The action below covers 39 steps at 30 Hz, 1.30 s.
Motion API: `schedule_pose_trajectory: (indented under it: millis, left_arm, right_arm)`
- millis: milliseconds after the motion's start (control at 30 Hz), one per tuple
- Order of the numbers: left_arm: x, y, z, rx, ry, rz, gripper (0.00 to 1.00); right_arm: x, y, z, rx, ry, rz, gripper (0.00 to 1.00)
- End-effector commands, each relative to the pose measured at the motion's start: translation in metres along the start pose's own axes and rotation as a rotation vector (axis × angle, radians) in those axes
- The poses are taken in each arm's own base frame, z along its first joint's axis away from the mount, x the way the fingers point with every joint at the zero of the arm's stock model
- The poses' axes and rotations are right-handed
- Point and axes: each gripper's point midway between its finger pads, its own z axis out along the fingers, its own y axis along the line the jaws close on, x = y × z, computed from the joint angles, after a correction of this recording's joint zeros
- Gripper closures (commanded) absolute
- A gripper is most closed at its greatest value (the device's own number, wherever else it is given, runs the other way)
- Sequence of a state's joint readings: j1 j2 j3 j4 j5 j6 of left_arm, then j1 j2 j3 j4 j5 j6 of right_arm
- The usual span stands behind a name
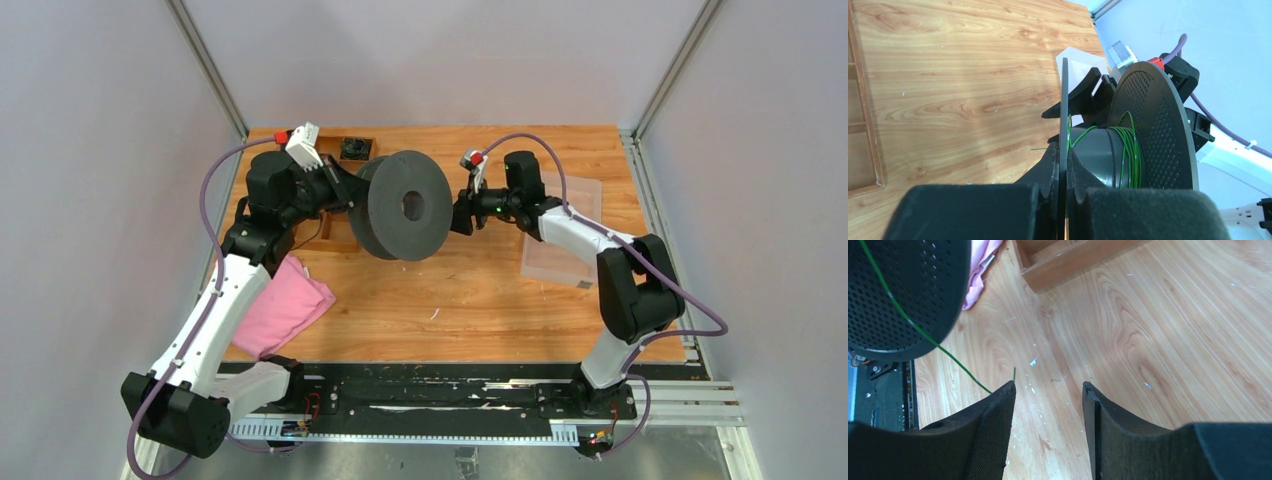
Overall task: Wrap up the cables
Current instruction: Wrap the cable around the cable reel.
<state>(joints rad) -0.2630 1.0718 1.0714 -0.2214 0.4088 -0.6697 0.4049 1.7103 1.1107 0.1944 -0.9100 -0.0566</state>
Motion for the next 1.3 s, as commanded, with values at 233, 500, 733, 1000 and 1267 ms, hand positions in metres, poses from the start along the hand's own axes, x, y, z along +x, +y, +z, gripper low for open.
schedule_pose_trajectory:
  millis: [233, 500, 733, 1000, 1267]
  left_arm:
    - [-0.023, -0.022, -0.006, 0.084, -0.080, 0.022, 1.00]
    - [-0.023, -0.024, -0.006, 0.095, -0.077, 0.011, 1.00]
    - [-0.023, -0.022, -0.006, 0.089, -0.082, 0.009, 1.00]
    - [-0.022, -0.020, -0.004, 0.087, -0.079, 0.000, 1.00]
    - [-0.022, -0.017, -0.003, 0.078, -0.080, -0.013, 1.00]
  right_arm:
    - [-0.018, 0.015, -0.033, -0.035, -0.008, -0.117, 0.48]
    - [-0.010, 0.034, -0.017, -0.116, 0.024, -0.120, 0.49]
    - [-0.012, 0.045, 0.001, -0.166, 0.038, -0.123, 0.50]
    - [-0.007, 0.047, 0.010, -0.179, 0.052, -0.094, 0.77]
    - [-0.005, 0.043, 0.010, -0.156, 0.046, -0.072, 0.92]
